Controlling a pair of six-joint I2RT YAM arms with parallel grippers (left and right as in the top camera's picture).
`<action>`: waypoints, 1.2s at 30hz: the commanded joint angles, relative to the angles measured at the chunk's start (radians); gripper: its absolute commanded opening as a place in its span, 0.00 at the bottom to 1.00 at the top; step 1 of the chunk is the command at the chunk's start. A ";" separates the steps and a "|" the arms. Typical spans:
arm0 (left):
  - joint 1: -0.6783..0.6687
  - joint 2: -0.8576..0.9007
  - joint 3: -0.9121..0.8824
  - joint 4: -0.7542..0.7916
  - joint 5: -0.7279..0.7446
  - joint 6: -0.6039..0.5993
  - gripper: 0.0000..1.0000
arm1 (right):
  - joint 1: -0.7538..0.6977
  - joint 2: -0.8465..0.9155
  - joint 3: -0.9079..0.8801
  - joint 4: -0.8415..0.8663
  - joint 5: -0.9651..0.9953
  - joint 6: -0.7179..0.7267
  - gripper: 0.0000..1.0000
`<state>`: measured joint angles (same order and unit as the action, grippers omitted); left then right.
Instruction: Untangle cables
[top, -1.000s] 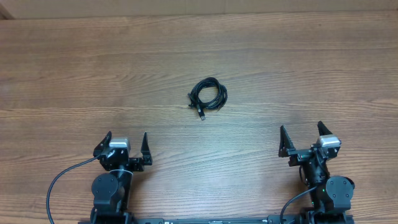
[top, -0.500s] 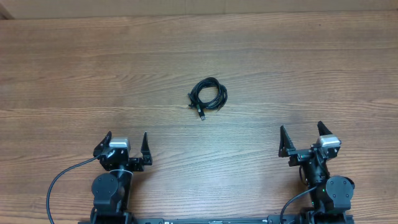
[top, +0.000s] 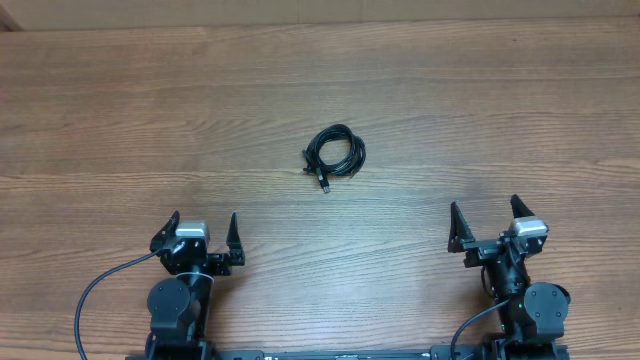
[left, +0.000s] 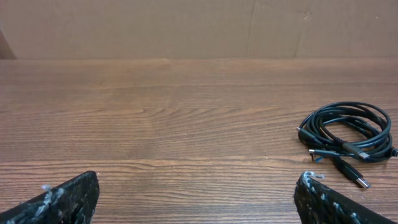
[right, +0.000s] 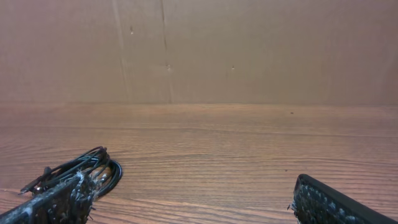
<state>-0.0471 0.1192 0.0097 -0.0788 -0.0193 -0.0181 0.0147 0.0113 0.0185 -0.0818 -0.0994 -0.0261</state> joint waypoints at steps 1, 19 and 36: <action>-0.006 0.001 -0.005 0.002 0.006 0.019 0.99 | -0.002 0.000 -0.010 0.005 0.005 -0.005 1.00; -0.006 0.001 -0.005 0.024 -0.192 0.045 0.99 | -0.002 0.000 -0.010 0.005 0.005 -0.005 1.00; -0.006 0.001 0.014 0.290 0.177 -0.383 0.99 | -0.002 0.000 -0.010 0.005 0.005 -0.005 1.00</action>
<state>-0.0475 0.1200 0.0090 0.1238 0.1184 -0.3614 0.0147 0.0113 0.0185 -0.0822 -0.0990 -0.0257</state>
